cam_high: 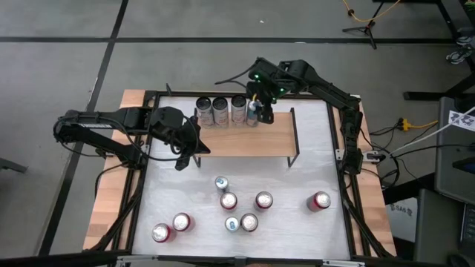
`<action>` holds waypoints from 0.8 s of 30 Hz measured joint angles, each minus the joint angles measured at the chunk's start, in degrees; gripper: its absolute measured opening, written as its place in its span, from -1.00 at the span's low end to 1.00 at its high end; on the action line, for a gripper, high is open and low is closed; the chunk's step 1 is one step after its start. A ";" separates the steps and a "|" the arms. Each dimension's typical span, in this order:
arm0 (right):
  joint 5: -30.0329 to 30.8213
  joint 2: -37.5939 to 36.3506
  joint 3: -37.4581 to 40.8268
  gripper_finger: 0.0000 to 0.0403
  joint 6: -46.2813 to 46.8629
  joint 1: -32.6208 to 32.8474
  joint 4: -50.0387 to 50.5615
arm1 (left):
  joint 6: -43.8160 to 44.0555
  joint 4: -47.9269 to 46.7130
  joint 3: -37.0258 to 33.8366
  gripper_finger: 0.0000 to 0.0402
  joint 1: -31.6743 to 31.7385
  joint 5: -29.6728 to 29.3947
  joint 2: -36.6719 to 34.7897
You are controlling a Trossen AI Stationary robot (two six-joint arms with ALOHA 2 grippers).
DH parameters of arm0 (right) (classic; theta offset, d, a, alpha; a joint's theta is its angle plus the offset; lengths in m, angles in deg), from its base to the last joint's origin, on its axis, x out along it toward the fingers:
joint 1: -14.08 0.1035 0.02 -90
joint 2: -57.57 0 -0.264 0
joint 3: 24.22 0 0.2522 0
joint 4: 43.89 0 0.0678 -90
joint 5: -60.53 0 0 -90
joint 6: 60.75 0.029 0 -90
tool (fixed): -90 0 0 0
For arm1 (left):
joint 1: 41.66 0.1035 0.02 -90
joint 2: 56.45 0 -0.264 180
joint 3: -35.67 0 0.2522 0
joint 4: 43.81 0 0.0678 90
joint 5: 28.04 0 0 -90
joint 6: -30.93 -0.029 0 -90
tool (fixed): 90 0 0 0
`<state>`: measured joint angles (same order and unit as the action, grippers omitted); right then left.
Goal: Place canned beverage on shelf
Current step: Put the right blue soda can on the shelf
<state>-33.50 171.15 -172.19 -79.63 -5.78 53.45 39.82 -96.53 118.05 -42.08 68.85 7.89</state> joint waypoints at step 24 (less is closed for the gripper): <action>6.30 0.00 0.00 0.23 14.59 1.50 0.28 | -0.01 0.00 0.00 -1.00 0.01 0.00 -0.01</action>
<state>-27.20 171.15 -172.19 -65.04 -4.28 53.72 39.80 -96.53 118.05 -42.07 68.85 7.88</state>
